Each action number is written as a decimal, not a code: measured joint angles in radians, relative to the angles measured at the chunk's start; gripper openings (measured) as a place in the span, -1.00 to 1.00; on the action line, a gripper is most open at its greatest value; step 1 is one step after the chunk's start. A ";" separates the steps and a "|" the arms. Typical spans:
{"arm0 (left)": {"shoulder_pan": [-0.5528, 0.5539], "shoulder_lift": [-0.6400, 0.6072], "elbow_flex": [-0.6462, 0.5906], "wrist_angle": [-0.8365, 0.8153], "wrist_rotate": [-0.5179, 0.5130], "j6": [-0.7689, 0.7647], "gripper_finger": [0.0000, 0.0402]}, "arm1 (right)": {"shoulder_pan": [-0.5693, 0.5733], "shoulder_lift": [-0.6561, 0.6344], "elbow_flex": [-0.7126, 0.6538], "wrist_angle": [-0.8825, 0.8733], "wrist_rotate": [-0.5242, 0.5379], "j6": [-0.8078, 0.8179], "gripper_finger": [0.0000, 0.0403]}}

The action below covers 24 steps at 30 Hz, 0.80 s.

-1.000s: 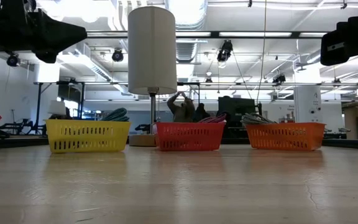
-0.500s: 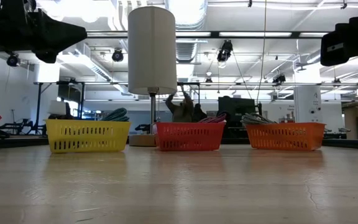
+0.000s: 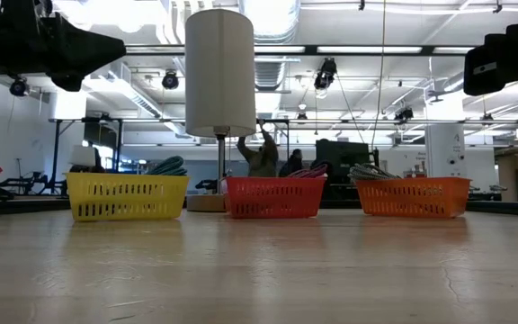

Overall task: Pick & Place USB Port
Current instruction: Return to Home Position

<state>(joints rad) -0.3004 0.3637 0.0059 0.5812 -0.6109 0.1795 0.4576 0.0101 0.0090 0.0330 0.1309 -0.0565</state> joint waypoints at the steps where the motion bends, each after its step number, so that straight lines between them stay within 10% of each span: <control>1: 0.000 0.000 0.000 0.000 0.000 0.000 -0.55 | 0.000 0.000 0.000 0.000 0.000 -0.003 -0.60; 24: 0.000 0.000 0.000 0.000 0.000 0.000 -0.55 | 0.000 0.000 0.000 0.000 0.000 -0.003 -0.62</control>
<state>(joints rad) -0.3005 0.3636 0.0059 0.5812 -0.6109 0.1799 0.4577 0.0101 0.0090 0.0330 0.1310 -0.0598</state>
